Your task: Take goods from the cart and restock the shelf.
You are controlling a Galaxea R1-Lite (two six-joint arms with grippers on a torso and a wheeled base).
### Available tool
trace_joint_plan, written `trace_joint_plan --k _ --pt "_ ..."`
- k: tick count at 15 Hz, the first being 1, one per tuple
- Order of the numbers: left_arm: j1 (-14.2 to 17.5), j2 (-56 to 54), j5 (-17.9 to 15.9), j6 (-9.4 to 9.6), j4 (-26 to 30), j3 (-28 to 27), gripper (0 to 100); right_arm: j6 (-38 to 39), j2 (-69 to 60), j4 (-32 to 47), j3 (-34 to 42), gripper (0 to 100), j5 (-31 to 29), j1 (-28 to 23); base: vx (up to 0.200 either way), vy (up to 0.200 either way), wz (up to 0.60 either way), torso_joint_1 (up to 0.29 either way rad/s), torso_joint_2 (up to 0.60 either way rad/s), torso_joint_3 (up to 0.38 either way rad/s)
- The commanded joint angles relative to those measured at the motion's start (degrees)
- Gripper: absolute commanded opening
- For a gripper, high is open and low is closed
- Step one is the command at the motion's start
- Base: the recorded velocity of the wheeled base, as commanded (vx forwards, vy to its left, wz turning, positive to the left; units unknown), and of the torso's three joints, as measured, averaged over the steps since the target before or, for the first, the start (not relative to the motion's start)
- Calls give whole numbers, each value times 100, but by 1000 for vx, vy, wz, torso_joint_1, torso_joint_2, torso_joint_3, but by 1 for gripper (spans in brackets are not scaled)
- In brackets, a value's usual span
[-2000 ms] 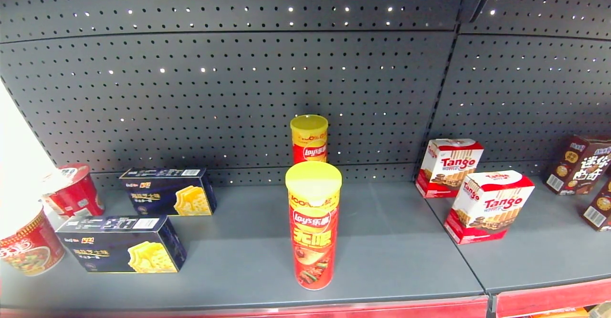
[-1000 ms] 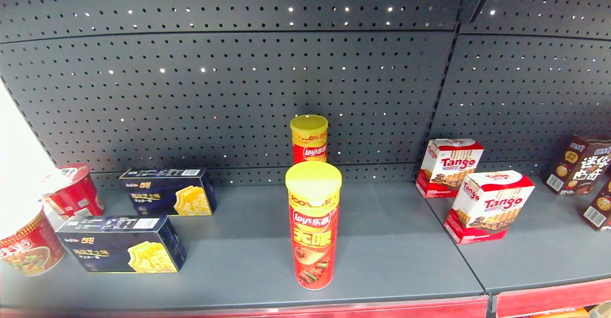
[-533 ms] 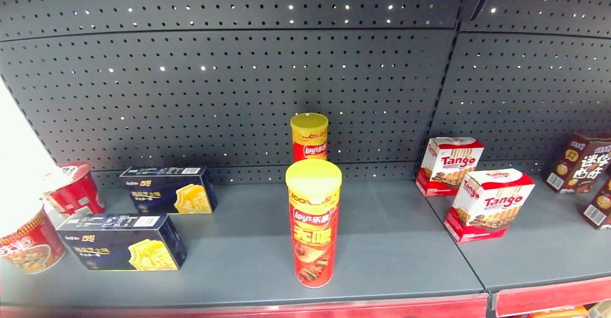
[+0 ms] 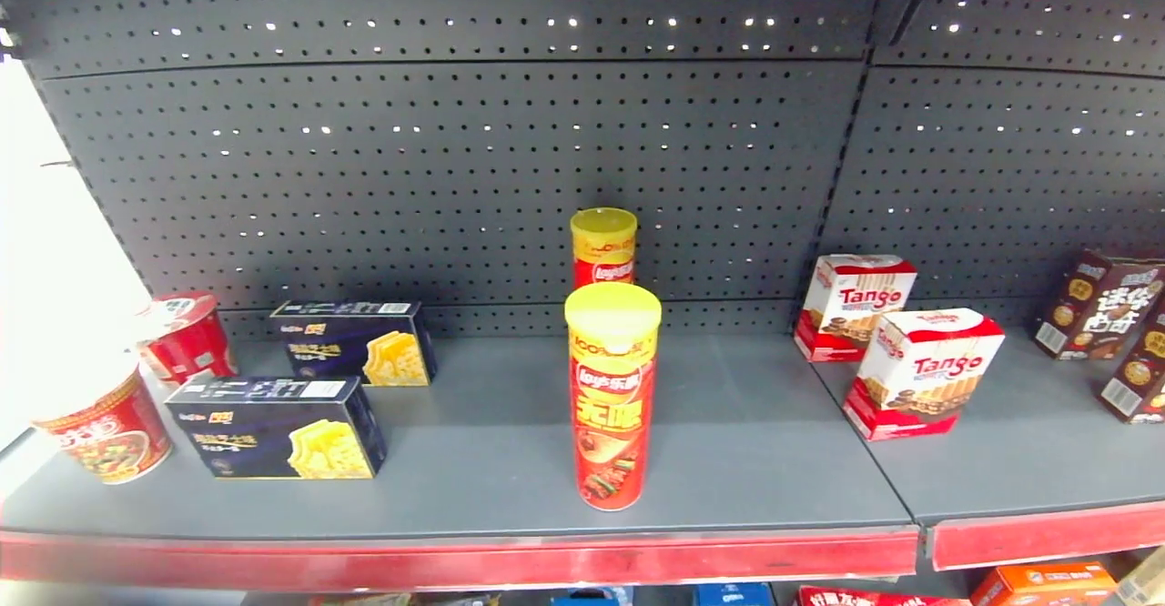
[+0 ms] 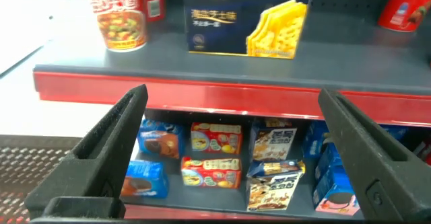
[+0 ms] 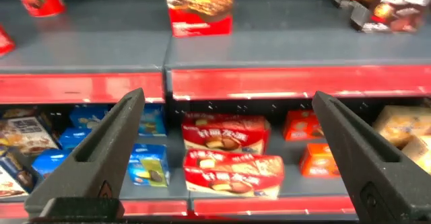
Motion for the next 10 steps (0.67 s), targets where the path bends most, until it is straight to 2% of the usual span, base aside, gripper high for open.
trace_joint_plan --k 1,7,9,10 --pt "4 8 3 -4 5 1 100 2 10 8 1 100 4 -4 0 0 0 0 0 0" --pt "4 8 3 -4 5 1 100 2 10 8 1 100 4 -4 0 0 0 0 0 0" --pt "4 8 3 -4 -4 1 100 2 10 8 1 100 4 -4 0 0 -600 5 2 5" --pt "4 8 3 -4 -4 1 100 2 10 8 1 100 4 -4 0 0 0 0 0 0"
